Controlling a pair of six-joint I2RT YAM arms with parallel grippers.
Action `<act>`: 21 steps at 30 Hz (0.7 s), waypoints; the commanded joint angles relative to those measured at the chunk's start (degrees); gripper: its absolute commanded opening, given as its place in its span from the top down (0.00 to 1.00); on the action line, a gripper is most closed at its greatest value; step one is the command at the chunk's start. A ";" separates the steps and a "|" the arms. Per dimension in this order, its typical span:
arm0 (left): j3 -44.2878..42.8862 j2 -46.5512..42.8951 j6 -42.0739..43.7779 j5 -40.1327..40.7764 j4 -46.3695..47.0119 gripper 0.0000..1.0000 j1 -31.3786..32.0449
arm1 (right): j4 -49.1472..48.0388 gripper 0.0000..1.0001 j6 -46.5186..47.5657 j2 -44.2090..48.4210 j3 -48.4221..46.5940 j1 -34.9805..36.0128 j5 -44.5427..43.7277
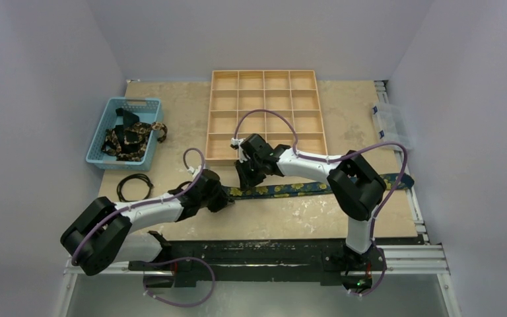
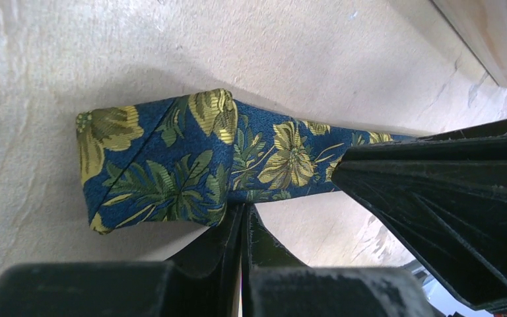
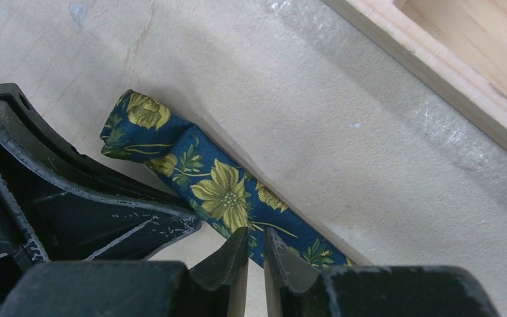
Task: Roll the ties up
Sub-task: Roll the tie at the center of the board.
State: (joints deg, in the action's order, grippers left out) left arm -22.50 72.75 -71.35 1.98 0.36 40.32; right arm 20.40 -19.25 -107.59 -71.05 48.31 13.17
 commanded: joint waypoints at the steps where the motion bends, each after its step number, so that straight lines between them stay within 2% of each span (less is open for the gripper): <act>1: 1.01 0.36 1.04 6.15 -2.62 1.00 -0.39 | -0.86 0.85 0.85 1.78 -3.01 0.11 -0.50; 5: 2.51 -1.36 -0.27 6.45 -3.01 1.00 -0.53 | -0.57 0.84 0.68 2.28 -4.89 0.11 -7.24; 9: 2.14 -1.16 -0.15 6.35 -3.62 1.00 -0.57 | 1.58 0.85 1.10 -1.83 -7.17 0.11 -11.34; 21: 0.86 2.02 -1.15 5.07 -2.84 1.00 -0.58 | 0.80 0.90 4.60 -5.11 -6.13 1.62 -4.64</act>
State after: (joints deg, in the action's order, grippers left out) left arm -22.20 72.62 -72.03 5.17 1.17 40.14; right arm 21.08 -16.86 -113.93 -77.19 48.62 5.67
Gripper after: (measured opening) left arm 0.003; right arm 0.112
